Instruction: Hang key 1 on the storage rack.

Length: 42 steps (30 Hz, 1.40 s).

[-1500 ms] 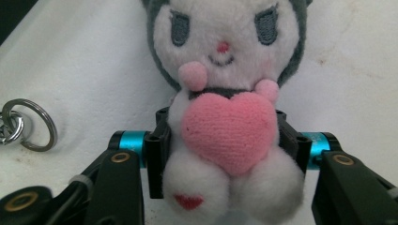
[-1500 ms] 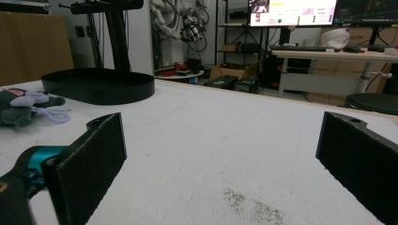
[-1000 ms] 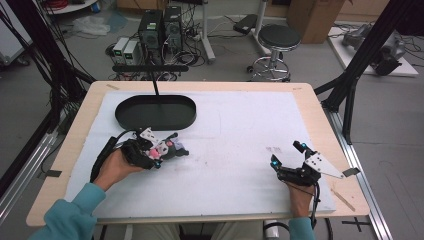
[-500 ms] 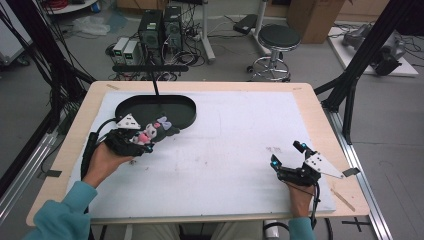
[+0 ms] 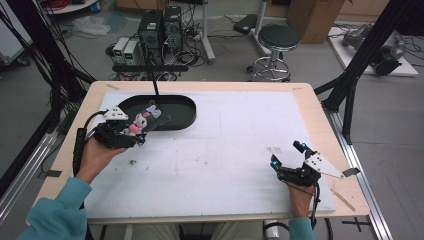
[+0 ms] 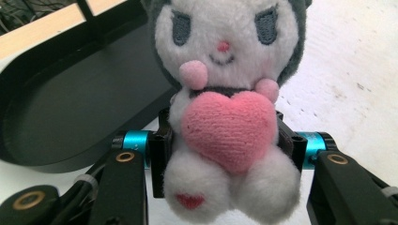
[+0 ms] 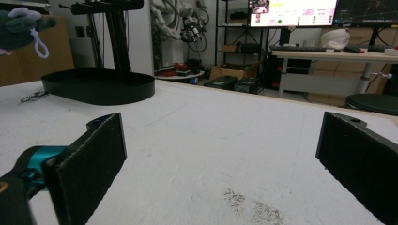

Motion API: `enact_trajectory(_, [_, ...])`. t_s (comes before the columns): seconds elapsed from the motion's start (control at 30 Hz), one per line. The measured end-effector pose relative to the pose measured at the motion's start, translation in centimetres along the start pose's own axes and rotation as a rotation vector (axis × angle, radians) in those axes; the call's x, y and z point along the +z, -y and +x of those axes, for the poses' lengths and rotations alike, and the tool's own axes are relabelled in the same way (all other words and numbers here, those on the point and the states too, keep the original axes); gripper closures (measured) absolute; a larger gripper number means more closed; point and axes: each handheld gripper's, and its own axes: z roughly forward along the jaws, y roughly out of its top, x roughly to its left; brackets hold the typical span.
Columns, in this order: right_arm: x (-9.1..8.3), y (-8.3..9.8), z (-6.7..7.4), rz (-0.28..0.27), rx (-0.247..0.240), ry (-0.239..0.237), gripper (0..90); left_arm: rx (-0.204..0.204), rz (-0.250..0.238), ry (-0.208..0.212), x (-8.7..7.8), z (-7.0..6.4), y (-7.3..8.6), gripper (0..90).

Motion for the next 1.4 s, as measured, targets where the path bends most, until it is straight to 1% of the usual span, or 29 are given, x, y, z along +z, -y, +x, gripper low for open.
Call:
enact_trajectory(0.03, [0.0,0.0,0.0,-0.001,0.001,0.000,1.2,-0.009,-0.006,-0.006,-0.1,0.2,-0.1,52.1])
enact_trajectory(0.07, [0.0,0.0,-0.1,-0.006,-0.009,0.003,1.2,-0.020,-0.014,-0.015,-0.3,0.4,-0.1,52.1])
enact_trajectory(0.13, [0.0,0.0,-0.1,-0.003,-0.005,0.001,1.2,-0.025,-0.019,-0.030,-0.7,0.8,-0.3,52.1])
enact_trajectory(0.2, [0.0,0.0,-0.1,-0.003,-0.007,0.002,1.2,-0.037,-0.037,-0.049,-1.1,1.3,-0.6,52.1])
enact_trajectory(0.23, [0.0,0.0,-0.1,-0.003,-0.007,0.002,1.2,-0.048,-0.057,-0.064,-1.6,1.7,-0.9,52.1])
enact_trajectory(0.27, [0.0,0.0,-0.1,-0.003,-0.007,0.002,1.2,-0.048,-0.057,-0.064,-1.6,1.7,-0.9,52.1])
enact_trajectory(0.33, [0.0,0.0,-0.1,-0.003,-0.006,0.002,1.2,-0.057,-0.069,-0.079,-2.0,2.2,-1.1,52.1])
enact_trajectory(0.43, [0.0,0.0,0.0,0.001,0.001,0.001,1.2,-0.068,-0.074,-0.099,-2.5,2.8,-1.3,52.1])
enact_trajectory(0.47, [0.0,0.0,-0.1,-0.003,-0.008,0.002,1.2,-0.070,-0.075,-0.108,-2.7,3.0,-1.4,52.0])
enact_trajectory(0.5, [0.0,0.0,0.0,0.001,0.001,0.000,1.2,-0.076,-0.080,-0.111,-2.8,3.2,-1.5,52.1])
enact_trajectory(0.57, [0.0,0.0,-0.1,-0.003,-0.007,0.002,1.2,-0.080,-0.081,-0.121,-3.0,3.6,-1.6,52.1])
enact_trajectory(0.6, [0.0,0.0,0.0,0.001,0.000,0.001,1.2,-0.081,-0.083,-0.126,-3.1,3.8,-1.7,52.1])
enact_trajectory(0.63, [0.0,0.0,-0.1,-0.003,-0.006,0.002,1.2,-0.089,-0.093,-0.133,-3.2,4.1,-1.9,52.1])
enact_trajectory(0.7, [0.0,0.0,0.0,0.001,0.002,0.000,1.2,-0.092,-0.092,-0.140,-3.3,4.2,-2.0,52.1])
enact_trajectory(0.8, [0.0,0.0,-0.1,-0.003,-0.006,0.002,1.2,-0.097,-0.100,-0.149,-3.4,4.6,-2.2,52.1])
enact_trajectory(0.83, [0.0,0.0,0.0,0.003,0.001,0.001,1.2,-0.101,-0.102,-0.153,-3.4,4.7,-2.2,52.1])
enact_trajectory(0.87, [0.0,0.0,-0.1,-0.002,-0.008,0.002,1.2,-0.102,-0.098,-0.156,-3.4,4.8,-2.3,52.1])
enact_trajectory(0.9, [0.0,0.0,0.0,0.002,0.003,0.000,1.2,-0.101,-0.093,-0.165,-3.3,5.0,-2.6,52.1])
enact_trajectory(0.93, [0.0,0.0,0.0,0.002,0.003,0.000,1.2,-0.101,-0.093,-0.165,-3.3,5.0,-2.6,52.1])
enact_trajectory(0.97, [0.0,0.0,-0.1,-0.003,-0.006,0.002,1.2,-0.102,-0.097,-0.166,-3.3,5.0,-2.7,52.1])
enact_trajectory(1.0, [0.0,0.0,0.0,0.002,0.002,0.000,1.2,-0.102,-0.097,-0.168,-3.3,5.1,-2.9,52.1])
enact_trajectory(1.03, [0.0,0.0,-0.1,-0.002,-0.006,0.002,1.2,-0.099,-0.103,-0.173,-3.3,5.2,-3.3,52.1])
enact_trajectory(1.1, [0.0,0.0,0.0,0.001,0.004,0.000,1.2,-0.100,-0.101,-0.174,-3.3,5.3,-3.5,52.1])
enact_trajectory(1.37, [0.0,0.0,0.0,0.001,0.004,-0.001,1.2,-0.110,-0.109,-0.197,-2.9,5.8,-4.9,52.1])
enact_trajectory(1.4, [0.1,0.0,-0.1,-0.006,-0.007,0.002,1.2,-0.114,-0.107,-0.198,-2.8,5.9,-5.0,52.1])
